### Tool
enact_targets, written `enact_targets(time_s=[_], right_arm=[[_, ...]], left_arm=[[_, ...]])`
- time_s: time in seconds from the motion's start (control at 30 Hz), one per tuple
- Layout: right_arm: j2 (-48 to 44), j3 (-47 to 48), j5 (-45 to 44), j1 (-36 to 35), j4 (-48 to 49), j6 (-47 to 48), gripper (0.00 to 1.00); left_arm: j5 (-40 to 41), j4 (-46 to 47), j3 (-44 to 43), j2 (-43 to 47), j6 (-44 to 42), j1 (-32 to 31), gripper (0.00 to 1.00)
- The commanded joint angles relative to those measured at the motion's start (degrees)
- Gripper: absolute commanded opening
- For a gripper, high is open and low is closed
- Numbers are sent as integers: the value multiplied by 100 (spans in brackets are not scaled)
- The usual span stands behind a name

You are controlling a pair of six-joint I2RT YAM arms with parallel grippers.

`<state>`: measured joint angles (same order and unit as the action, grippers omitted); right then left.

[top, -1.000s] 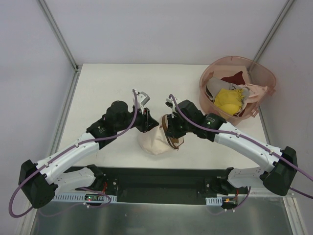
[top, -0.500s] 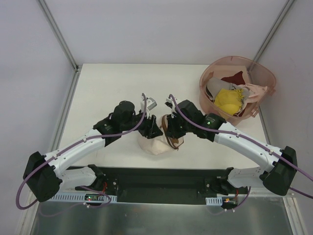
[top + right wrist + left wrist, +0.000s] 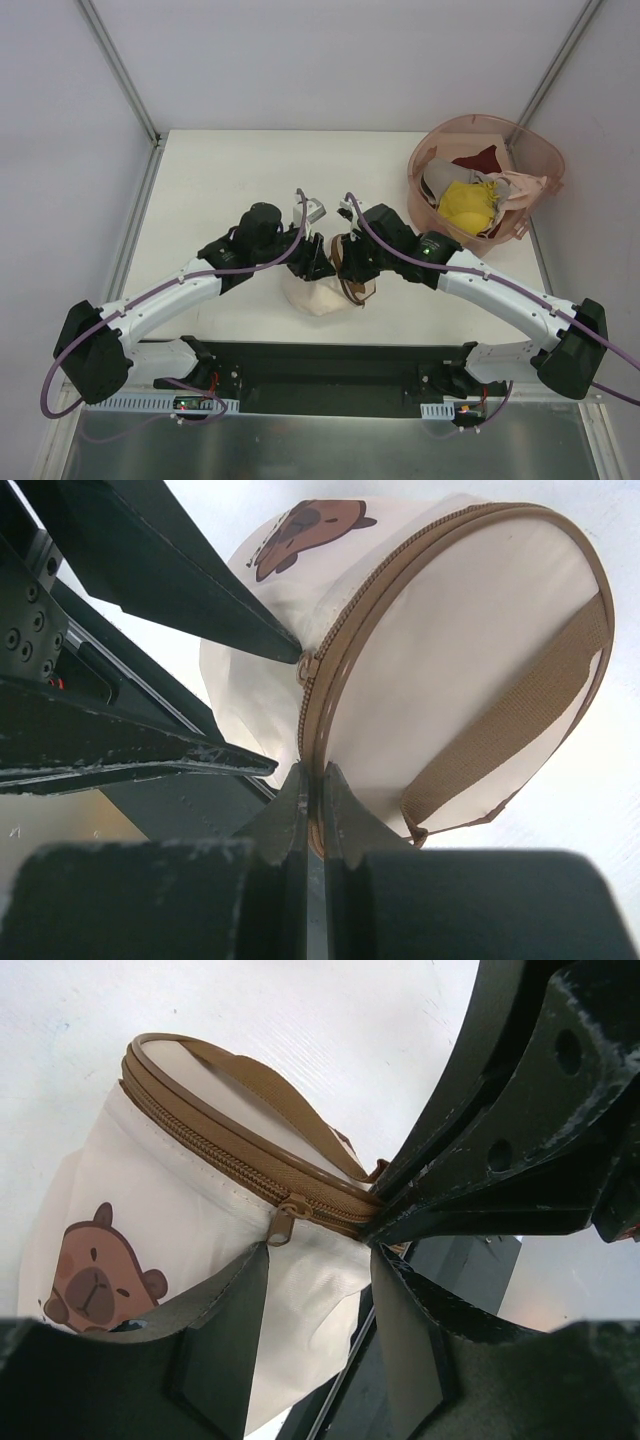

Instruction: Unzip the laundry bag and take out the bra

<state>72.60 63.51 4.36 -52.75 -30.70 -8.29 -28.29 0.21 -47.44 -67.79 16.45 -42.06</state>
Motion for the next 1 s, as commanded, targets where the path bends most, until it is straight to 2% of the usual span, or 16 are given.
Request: enact_targets(time_s=[0.0, 0.5, 0.83, 0.97], right_arm=[[-70, 83, 74, -25, 73, 30, 1], [-53, 48, 153, -25, 81, -5, 1], [-70, 65, 162, -16, 73, 21, 1], [-62, 57, 153, -16, 90, 21, 1]], left_arm=[[105, 269, -160, 170, -159, -48, 45], [148, 550, -222, -94, 25, -39, 43], [421, 542, -90, 20, -54, -39, 52], [386, 550, -125, -6, -54, -39, 52]])
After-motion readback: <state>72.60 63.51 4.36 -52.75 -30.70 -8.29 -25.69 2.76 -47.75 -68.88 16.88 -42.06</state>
